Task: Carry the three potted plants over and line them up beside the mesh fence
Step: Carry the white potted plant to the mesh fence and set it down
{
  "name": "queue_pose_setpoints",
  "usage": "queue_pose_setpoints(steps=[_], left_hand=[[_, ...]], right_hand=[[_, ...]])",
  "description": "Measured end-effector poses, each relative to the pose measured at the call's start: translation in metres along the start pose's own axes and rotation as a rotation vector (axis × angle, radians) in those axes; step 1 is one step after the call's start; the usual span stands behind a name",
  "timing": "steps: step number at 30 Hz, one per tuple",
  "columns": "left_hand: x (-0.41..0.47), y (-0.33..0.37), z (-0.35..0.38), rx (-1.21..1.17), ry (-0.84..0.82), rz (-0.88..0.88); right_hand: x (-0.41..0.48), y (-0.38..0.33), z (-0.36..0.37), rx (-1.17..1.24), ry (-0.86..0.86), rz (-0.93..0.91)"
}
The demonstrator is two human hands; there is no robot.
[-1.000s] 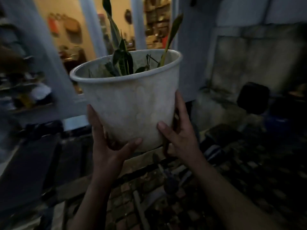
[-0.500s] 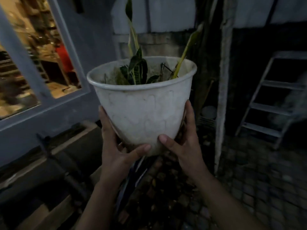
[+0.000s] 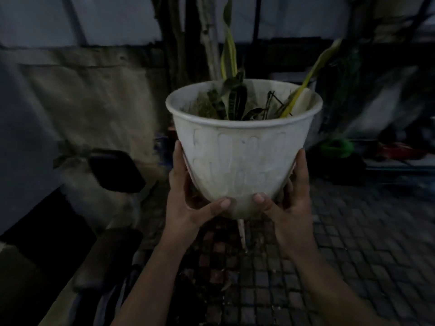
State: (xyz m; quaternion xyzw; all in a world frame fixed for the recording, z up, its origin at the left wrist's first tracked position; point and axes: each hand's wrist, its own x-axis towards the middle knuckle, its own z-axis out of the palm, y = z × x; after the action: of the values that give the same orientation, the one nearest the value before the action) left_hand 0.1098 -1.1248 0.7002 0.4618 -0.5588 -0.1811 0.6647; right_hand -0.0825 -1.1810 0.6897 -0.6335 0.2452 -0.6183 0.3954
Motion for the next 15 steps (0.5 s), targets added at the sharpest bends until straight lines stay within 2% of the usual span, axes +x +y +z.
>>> queue_pose_setpoints(steps=[10, 15], left_hand=[[0.128, -0.087, 0.121, -0.304, -0.344, 0.04], [0.173, -0.128, 0.202, -0.336, -0.402, 0.025]], right_hand=[[0.083, 0.043, -0.07, -0.292, 0.305, -0.019], [0.13, 0.085, -0.13, -0.328, 0.366, -0.026]])
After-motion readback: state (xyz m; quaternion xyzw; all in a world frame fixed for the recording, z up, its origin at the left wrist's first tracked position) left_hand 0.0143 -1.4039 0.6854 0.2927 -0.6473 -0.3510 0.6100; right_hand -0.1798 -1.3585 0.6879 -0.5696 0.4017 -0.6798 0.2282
